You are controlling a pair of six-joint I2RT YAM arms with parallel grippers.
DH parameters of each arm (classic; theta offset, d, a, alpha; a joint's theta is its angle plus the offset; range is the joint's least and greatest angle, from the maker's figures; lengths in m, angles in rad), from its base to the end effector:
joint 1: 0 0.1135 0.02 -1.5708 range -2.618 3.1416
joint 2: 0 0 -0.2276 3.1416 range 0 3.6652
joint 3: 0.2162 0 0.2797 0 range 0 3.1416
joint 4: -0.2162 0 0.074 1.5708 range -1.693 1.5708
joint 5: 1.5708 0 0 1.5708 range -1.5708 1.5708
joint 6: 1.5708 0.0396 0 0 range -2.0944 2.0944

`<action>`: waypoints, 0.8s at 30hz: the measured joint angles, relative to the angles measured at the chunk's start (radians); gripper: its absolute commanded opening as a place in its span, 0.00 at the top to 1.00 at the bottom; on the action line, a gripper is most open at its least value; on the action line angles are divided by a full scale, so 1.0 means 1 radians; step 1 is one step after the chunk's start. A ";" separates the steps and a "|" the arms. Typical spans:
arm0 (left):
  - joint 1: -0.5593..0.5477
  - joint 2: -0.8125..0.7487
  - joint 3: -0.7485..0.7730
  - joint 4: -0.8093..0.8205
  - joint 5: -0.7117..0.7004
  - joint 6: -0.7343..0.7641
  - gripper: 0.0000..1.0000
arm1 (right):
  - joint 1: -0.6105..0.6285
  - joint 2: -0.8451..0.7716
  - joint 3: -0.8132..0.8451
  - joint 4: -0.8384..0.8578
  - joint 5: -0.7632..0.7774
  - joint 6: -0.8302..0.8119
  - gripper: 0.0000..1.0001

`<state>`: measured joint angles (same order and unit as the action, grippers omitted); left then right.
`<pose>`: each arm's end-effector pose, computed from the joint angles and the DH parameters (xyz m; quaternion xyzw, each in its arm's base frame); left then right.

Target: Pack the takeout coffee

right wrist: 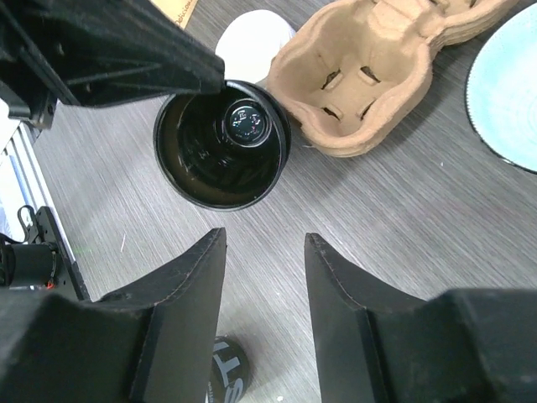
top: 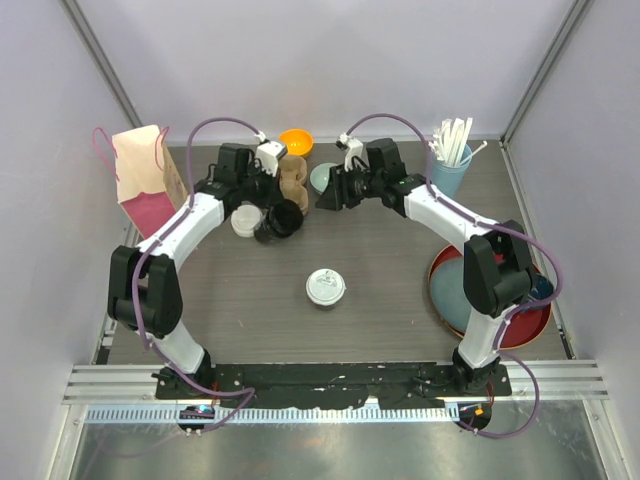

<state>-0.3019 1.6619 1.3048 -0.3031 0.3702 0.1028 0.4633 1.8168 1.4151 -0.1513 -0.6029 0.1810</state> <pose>0.3827 -0.1342 0.2329 0.2567 0.8485 -0.2074 0.4137 0.3845 0.2172 0.2267 -0.2605 0.8053 0.3932 0.3592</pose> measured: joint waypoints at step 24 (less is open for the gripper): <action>0.120 -0.072 -0.160 0.062 0.051 -0.052 1.00 | 0.219 0.232 0.005 0.255 0.344 0.228 0.34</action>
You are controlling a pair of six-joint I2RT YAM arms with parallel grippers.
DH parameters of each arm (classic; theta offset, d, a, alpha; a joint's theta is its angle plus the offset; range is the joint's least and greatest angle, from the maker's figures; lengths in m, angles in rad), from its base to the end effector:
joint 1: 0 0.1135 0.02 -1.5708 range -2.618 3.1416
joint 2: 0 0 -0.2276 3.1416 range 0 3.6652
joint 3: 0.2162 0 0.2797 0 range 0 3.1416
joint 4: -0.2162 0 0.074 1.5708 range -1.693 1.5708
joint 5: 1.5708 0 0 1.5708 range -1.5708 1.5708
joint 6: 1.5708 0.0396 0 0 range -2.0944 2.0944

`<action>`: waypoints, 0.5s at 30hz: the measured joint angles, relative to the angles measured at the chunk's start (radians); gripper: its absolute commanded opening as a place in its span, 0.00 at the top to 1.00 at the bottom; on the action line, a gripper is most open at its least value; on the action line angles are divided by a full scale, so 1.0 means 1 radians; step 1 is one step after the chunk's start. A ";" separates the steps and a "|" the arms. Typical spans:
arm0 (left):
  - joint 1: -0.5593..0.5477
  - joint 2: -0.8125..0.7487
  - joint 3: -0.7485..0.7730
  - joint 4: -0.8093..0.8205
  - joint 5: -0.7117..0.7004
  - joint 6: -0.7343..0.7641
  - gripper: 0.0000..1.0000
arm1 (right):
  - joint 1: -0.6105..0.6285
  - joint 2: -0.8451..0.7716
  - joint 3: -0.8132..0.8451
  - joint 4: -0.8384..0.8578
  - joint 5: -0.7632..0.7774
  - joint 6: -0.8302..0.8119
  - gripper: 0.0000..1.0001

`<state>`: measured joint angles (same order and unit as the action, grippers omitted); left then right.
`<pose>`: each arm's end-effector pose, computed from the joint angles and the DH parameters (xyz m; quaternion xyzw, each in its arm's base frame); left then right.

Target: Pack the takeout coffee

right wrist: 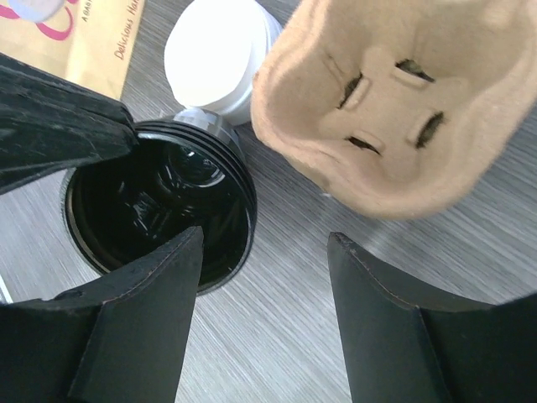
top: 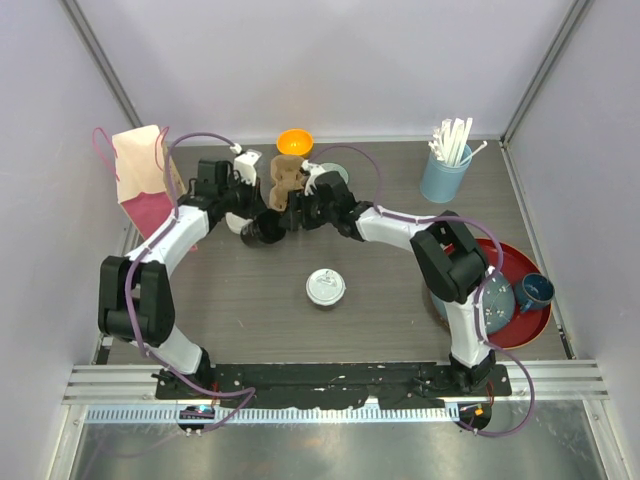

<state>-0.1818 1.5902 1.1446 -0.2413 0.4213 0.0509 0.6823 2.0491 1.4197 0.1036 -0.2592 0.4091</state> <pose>0.3727 -0.0850 0.2076 0.1914 0.8676 -0.2160 0.4050 0.3646 0.3093 0.1469 -0.1809 0.8425 0.3526 0.3649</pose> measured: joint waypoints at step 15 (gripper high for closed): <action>0.005 -0.021 -0.022 0.014 0.029 -0.001 1.00 | 0.034 0.129 -0.002 0.185 -0.024 0.174 0.77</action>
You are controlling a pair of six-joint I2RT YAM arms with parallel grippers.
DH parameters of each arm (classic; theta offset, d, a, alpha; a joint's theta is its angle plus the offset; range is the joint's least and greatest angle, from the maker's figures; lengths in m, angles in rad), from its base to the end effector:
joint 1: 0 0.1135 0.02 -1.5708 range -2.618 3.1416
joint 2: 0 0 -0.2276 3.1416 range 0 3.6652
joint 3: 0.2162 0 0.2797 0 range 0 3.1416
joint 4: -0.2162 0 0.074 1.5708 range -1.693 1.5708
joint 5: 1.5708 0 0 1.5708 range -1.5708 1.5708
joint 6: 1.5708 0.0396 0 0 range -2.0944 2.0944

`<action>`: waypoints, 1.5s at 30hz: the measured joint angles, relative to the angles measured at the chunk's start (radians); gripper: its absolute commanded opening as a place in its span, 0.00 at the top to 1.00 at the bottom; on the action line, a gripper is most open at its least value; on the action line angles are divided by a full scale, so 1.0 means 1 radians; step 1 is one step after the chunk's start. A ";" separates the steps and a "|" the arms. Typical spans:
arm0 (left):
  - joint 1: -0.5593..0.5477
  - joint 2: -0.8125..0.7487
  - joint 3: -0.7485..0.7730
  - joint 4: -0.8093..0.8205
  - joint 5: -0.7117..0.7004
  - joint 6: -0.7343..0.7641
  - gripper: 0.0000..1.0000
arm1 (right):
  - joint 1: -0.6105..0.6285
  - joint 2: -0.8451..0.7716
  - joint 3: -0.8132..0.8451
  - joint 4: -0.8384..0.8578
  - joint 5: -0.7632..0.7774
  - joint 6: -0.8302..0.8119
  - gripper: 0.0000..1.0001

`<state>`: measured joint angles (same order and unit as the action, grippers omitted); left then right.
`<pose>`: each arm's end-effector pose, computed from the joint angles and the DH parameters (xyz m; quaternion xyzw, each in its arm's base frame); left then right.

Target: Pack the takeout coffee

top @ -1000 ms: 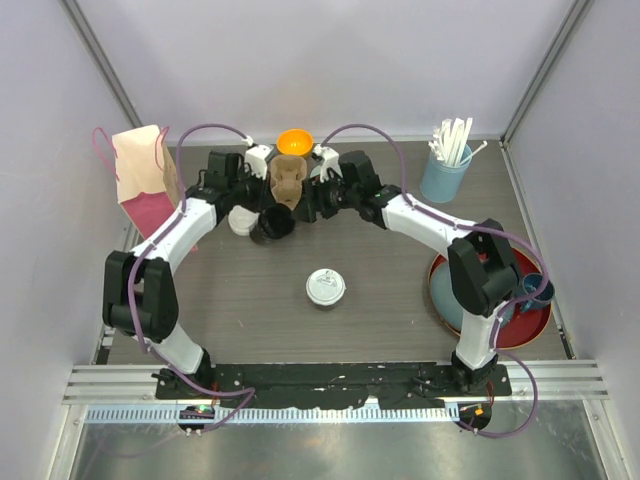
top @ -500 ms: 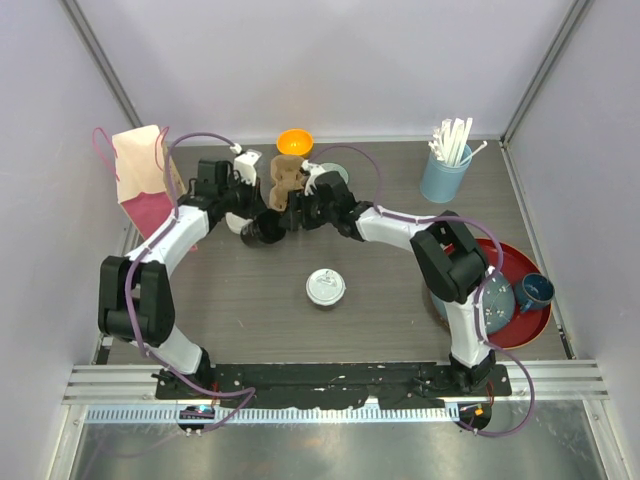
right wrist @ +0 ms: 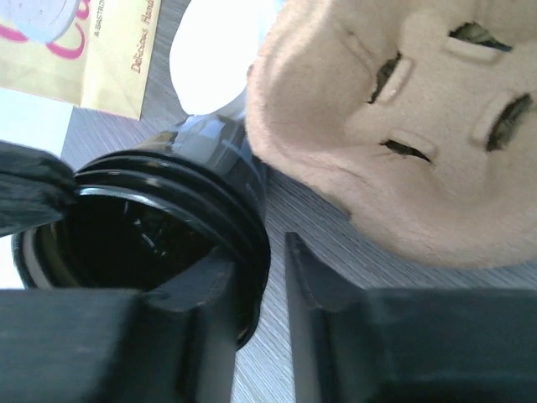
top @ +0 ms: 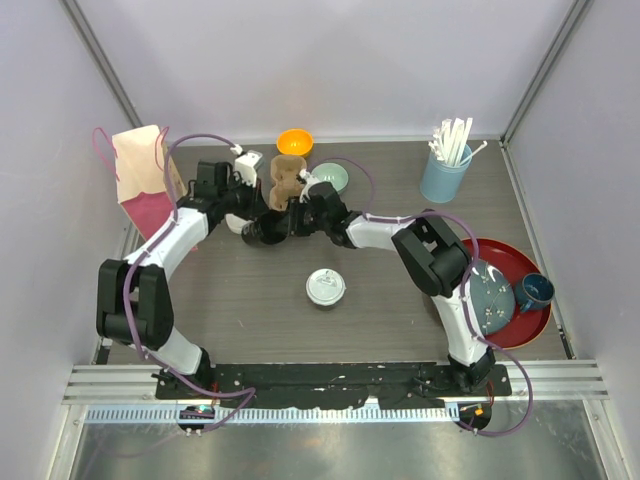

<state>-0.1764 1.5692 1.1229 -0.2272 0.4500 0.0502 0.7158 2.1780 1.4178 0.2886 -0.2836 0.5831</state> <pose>0.3688 -0.0832 0.2089 0.1955 0.8617 -0.2273 0.4093 0.3617 0.3292 0.1048 -0.1296 0.8374 0.4087 0.3390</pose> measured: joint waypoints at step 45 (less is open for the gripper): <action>-0.077 -0.036 0.016 -0.124 0.175 -0.158 0.59 | 0.003 -0.251 0.186 -0.990 0.423 -0.446 0.99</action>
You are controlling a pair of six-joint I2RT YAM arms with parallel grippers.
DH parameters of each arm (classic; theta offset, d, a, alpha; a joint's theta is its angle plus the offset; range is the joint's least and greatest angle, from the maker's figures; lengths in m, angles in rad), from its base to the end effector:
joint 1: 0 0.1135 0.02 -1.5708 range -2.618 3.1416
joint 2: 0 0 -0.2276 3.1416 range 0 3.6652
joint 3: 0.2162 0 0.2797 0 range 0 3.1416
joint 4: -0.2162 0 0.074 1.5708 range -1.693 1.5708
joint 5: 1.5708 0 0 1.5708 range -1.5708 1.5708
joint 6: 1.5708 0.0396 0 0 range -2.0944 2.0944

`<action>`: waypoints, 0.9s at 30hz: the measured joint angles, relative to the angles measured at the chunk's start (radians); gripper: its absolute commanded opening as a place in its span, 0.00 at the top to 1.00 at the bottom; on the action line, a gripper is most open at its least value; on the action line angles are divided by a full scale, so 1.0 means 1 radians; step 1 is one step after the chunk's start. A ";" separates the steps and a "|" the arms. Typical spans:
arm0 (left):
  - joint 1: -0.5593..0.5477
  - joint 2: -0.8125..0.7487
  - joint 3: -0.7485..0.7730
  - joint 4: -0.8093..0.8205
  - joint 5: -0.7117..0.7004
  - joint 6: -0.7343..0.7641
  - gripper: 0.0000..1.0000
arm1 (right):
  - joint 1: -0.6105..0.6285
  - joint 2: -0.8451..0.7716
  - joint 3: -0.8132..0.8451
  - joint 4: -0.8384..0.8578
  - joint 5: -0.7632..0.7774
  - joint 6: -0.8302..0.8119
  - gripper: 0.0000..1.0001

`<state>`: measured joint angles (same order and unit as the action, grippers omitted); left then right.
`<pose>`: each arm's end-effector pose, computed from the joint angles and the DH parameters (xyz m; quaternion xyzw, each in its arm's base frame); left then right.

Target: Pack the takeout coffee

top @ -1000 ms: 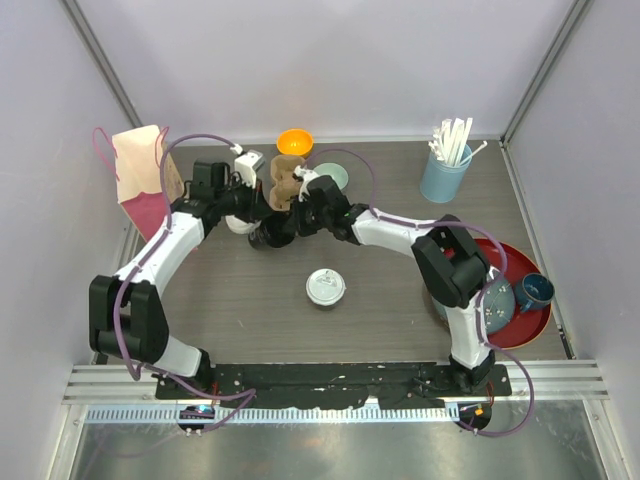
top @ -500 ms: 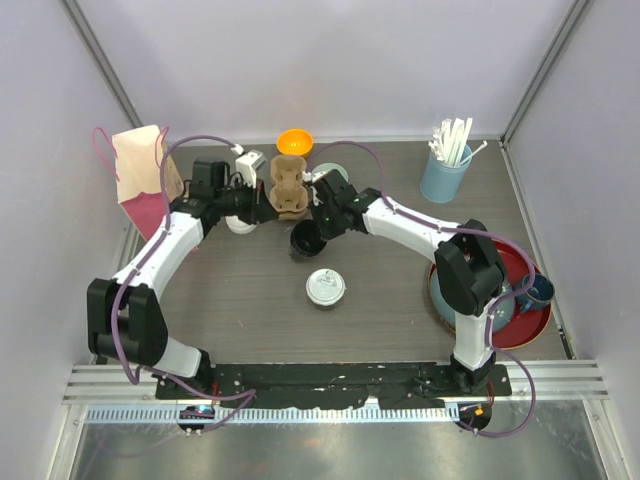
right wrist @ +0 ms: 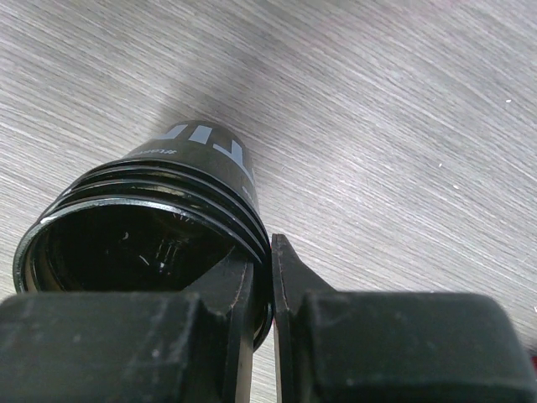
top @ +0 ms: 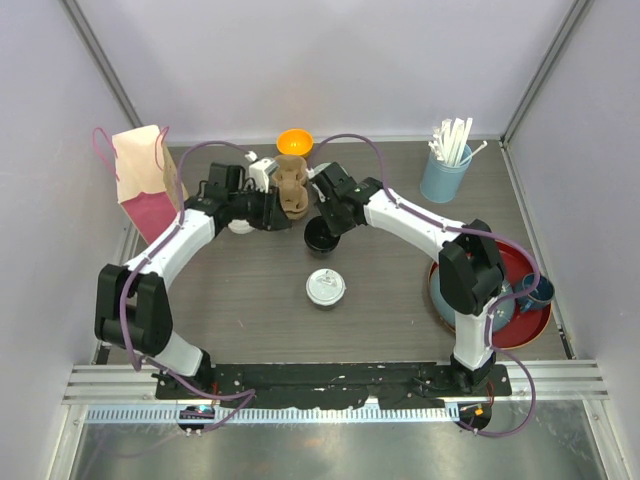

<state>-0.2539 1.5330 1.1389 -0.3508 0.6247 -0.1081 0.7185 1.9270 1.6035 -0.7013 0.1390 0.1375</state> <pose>0.3472 -0.1140 0.2195 0.1865 0.8603 -0.3456 0.3250 0.3320 0.2830 0.2001 -0.2572 0.9258 0.0508 0.2725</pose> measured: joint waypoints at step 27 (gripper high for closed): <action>-0.243 0.077 0.024 0.083 -0.372 0.048 0.88 | 0.000 0.057 0.067 -0.037 -0.029 0.026 0.99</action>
<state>-0.4973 1.6096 1.1625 -0.2680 0.2527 -0.0597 0.7185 1.9842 1.6703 -0.7380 0.1097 0.1631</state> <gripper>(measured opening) 0.189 0.142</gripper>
